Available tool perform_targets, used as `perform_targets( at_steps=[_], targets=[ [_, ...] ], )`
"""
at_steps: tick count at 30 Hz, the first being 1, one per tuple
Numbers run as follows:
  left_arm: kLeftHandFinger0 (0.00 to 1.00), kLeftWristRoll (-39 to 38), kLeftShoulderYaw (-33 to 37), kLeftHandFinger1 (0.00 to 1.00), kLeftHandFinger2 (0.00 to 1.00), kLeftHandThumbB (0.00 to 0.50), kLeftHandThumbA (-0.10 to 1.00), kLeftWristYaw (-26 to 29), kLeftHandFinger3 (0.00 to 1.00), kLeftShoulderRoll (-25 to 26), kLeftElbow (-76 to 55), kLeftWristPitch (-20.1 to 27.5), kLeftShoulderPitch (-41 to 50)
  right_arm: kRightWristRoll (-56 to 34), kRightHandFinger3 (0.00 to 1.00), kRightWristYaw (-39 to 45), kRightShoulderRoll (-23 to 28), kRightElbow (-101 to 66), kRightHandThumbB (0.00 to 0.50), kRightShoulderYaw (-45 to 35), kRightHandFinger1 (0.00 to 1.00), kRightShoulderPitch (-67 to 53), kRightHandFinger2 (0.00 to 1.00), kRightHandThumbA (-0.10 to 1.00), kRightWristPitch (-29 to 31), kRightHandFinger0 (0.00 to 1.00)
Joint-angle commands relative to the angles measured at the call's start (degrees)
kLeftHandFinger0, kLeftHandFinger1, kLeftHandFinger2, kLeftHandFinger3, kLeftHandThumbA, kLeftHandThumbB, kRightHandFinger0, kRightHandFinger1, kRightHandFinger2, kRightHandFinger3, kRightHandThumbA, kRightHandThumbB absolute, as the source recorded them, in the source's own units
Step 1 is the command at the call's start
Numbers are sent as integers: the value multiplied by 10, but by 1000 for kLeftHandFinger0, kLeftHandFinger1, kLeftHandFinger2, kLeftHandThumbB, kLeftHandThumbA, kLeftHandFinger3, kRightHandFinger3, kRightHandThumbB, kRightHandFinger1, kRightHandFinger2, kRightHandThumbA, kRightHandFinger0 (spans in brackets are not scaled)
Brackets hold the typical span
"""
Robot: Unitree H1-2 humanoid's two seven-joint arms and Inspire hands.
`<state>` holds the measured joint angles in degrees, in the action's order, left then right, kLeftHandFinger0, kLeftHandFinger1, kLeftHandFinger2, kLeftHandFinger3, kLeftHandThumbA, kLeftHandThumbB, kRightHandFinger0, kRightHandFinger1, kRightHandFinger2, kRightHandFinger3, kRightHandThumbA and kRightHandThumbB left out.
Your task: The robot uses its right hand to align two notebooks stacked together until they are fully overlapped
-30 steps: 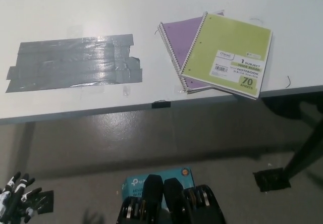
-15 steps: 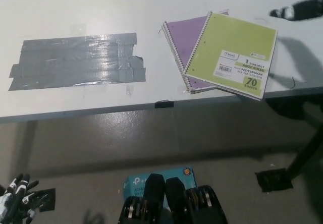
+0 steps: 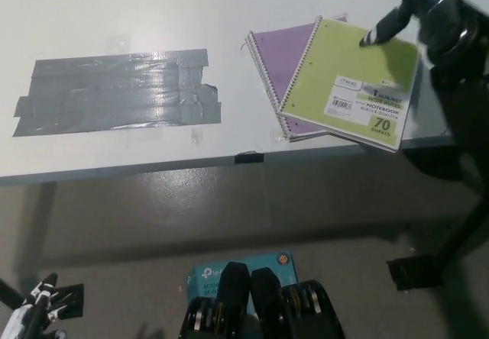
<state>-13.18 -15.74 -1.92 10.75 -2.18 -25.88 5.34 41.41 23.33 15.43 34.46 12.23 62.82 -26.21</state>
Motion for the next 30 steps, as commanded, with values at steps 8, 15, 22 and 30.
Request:
perform_targets(
  at_steps=[8, 15, 22, 30],
  targets=[
    [626, 14, 22, 683, 808, 41, 744, -13, 984, 7, -20, 24, 13, 53, 1000, -142, -76, 32, 204, -79, 1000, -38, 1000, 1000, -7, 1000],
    [633, 8, 41, 691, 813, 113, 846, -48, 1000, 26, -16, 44, 13, 2, 1000, -232, -101, 25, 179, -102, 1000, -70, 1000, 1000, -7, 1000],
    [590, 10, 57, 676, 800, 256, 1000, -72, 962, 40, -3, 76, 14, -19, 1000, -316, -133, 40, 116, -128, 1000, -96, 1000, 1000, -6, 1000],
    [592, 10, 77, 664, 817, 426, 1000, -87, 992, 41, 10, 96, 17, -27, 1000, -323, -133, 50, 115, -109, 1000, -127, 1000, 1000, -5, 1000]
  ],
)
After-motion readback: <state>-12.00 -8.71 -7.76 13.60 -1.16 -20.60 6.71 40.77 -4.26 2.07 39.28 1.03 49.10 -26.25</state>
